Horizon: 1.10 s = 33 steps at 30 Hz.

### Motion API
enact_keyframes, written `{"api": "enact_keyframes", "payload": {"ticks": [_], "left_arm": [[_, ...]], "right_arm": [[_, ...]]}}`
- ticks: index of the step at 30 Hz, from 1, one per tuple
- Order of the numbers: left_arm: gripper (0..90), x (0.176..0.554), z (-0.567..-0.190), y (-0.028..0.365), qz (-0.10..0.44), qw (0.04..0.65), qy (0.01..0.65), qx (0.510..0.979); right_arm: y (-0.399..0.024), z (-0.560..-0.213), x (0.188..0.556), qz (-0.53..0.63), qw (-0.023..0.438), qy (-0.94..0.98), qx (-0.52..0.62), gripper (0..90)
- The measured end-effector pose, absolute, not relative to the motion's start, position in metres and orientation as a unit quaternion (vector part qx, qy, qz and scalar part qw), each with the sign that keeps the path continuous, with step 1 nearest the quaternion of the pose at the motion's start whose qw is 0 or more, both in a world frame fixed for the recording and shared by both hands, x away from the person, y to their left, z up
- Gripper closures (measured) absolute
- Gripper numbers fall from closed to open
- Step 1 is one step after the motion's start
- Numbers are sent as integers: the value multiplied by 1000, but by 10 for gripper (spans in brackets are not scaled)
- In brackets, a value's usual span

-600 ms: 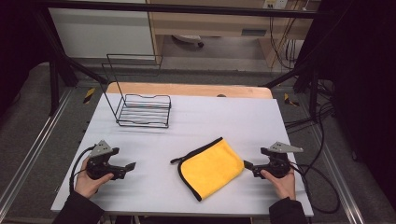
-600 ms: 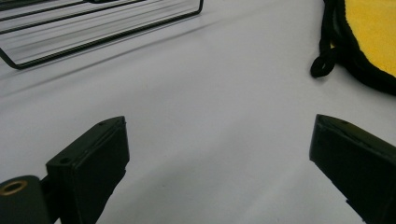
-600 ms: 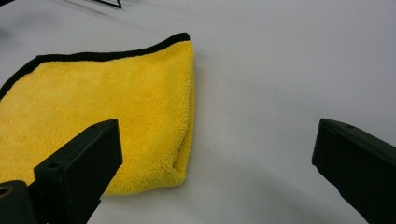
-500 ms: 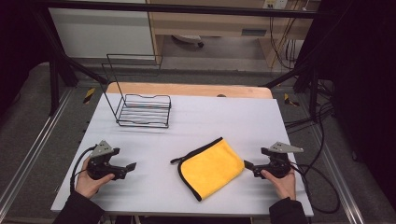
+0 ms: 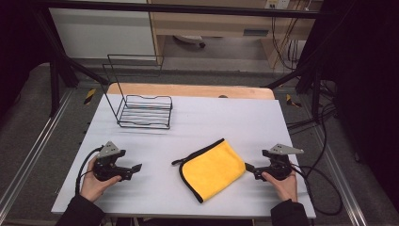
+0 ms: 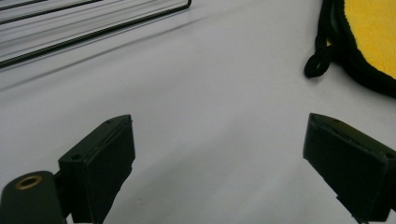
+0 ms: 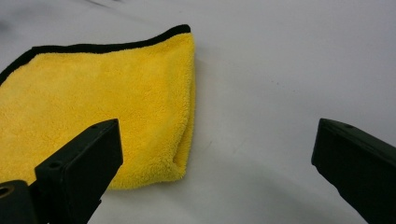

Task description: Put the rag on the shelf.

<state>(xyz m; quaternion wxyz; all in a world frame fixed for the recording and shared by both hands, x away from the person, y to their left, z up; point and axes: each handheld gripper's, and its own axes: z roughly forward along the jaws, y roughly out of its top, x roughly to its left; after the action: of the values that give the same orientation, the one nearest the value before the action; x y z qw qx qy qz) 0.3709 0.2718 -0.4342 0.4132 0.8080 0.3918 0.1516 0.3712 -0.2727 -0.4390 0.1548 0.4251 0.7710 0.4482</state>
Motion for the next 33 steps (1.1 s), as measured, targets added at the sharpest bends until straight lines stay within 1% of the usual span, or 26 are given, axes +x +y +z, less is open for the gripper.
{"api": "enact_keyframes", "payload": {"ticks": [11, 17, 18, 19, 20, 25, 33], "left_arm": [[97, 372, -425, 248, 140, 416, 380, 814], [111, 374, -420, 224, 137, 409, 359, 828], [116, 376, -419, 214, 134, 406, 350, 833], [119, 376, -419, 214, 134, 406, 350, 833], [127, 377, -418, 204, 133, 406, 345, 836], [151, 381, -417, 186, 124, 401, 339, 842], [245, 395, -416, 152, 106, 395, 329, 851]], "right_arm": [[-271, -439, 370, 443, 155, 775, 423, 24], [-270, -440, 370, 441, 154, 776, 424, 25], [-270, -440, 370, 440, 154, 777, 424, 24], [-270, -440, 371, 439, 155, 777, 423, 25], [-269, -441, 371, 438, 155, 778, 423, 25], [-269, -441, 371, 436, 155, 780, 422, 25], [-269, -441, 371, 433, 156, 781, 423, 25]]}}
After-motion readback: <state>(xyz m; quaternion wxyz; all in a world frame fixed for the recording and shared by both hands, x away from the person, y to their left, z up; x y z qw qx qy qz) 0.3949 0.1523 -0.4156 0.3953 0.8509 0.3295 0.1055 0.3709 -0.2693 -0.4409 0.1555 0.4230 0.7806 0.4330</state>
